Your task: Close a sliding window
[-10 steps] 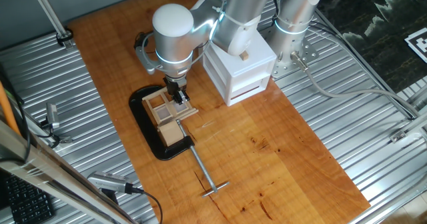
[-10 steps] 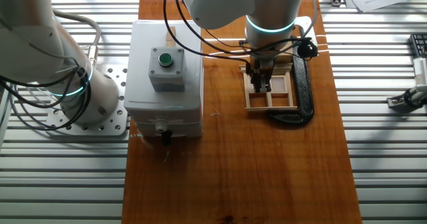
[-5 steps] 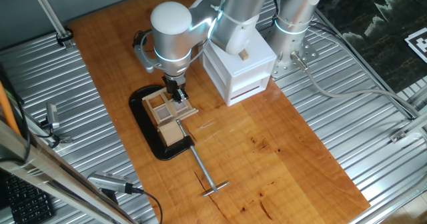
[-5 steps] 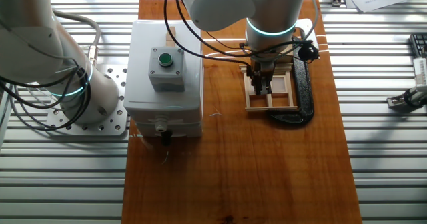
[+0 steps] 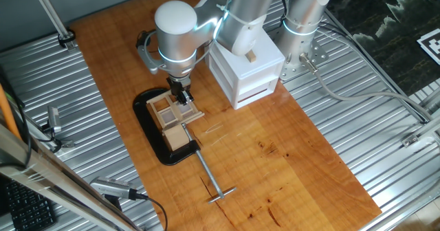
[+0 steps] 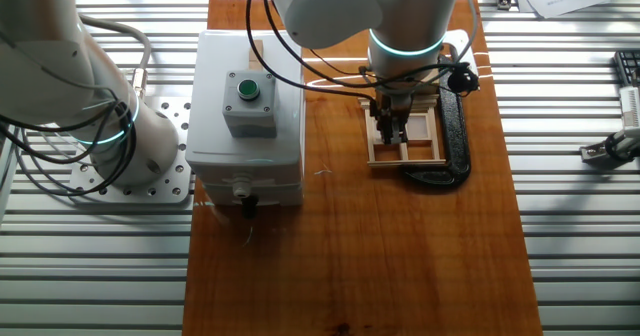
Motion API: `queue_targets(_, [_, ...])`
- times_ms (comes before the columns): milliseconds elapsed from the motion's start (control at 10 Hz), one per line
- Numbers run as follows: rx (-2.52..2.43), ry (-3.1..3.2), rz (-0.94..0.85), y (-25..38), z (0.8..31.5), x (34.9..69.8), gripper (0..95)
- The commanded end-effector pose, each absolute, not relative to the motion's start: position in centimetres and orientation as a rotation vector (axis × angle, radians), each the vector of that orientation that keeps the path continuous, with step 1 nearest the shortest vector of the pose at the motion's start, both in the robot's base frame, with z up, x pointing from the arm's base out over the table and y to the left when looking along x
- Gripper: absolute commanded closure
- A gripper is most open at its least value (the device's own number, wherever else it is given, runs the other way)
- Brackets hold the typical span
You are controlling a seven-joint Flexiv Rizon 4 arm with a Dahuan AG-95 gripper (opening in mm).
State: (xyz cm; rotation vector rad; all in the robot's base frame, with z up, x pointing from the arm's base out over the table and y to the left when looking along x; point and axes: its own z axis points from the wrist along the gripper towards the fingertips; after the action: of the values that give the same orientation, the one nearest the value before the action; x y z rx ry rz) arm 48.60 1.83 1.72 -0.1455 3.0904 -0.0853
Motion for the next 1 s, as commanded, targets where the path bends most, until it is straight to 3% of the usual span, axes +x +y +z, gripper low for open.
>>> queue_targets(100, [-0.15,3.09,-0.088,1.56,0.48,48.68,95.0])
queue_targets(1000, [-0.165,3.097,-0.09,0.92,-0.01,48.7,95.0])
